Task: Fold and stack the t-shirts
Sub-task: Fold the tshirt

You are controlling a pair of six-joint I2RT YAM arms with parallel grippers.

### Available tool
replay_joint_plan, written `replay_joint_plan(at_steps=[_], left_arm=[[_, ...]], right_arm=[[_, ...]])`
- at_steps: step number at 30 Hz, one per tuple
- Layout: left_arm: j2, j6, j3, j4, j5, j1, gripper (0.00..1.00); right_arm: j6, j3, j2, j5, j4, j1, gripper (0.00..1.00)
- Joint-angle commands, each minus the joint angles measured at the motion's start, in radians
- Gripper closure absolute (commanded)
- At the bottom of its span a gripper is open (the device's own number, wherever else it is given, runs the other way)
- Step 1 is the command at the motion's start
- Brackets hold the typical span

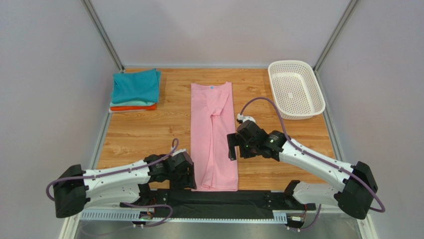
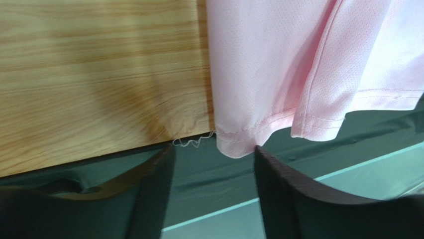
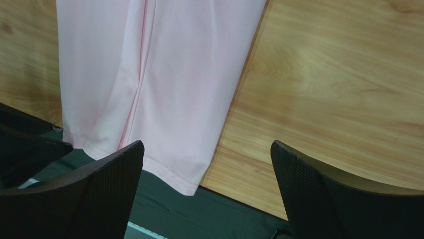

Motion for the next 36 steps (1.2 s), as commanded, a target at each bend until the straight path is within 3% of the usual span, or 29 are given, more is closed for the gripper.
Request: replay_joint_plan(at_steps=[1, 3, 7, 9, 16, 25, 36], left_arm=[[0.069, -0.012, 0.029, 0.066, 0.010, -0.033, 0.37], [0.084, -0.036, 0.034, 0.066, -0.003, -0.058, 0.41], [0.115, -0.071, 0.011, 0.064, -0.023, -0.073, 0.61], [0.115, -0.090, 0.002, 0.064, -0.023, -0.073, 0.64], [0.072, -0.124, -0.032, 0.058, -0.078, -0.073, 1.00], [0.022, -0.147, -0.078, 0.057, -0.079, -0.073, 1.00], [-0.071, -0.187, -0.124, 0.046, -0.098, -0.075, 1.00]], right_arm=[[0.101, -0.064, -0.018, 0.015, -0.003, 0.059, 0.00], [0.162, -0.102, -0.034, 0.019, 0.005, 0.096, 0.00], [0.253, -0.169, -0.093, 0.005, 0.013, 0.177, 0.00], [0.277, -0.193, -0.106, -0.002, 0.017, 0.198, 0.01], [0.345, -0.263, -0.094, -0.057, 0.046, 0.264, 0.07], [0.380, -0.285, -0.036, -0.117, 0.142, 0.313, 0.20], [0.184, -0.039, 0.108, -0.038, 0.209, 0.369, 0.19]])
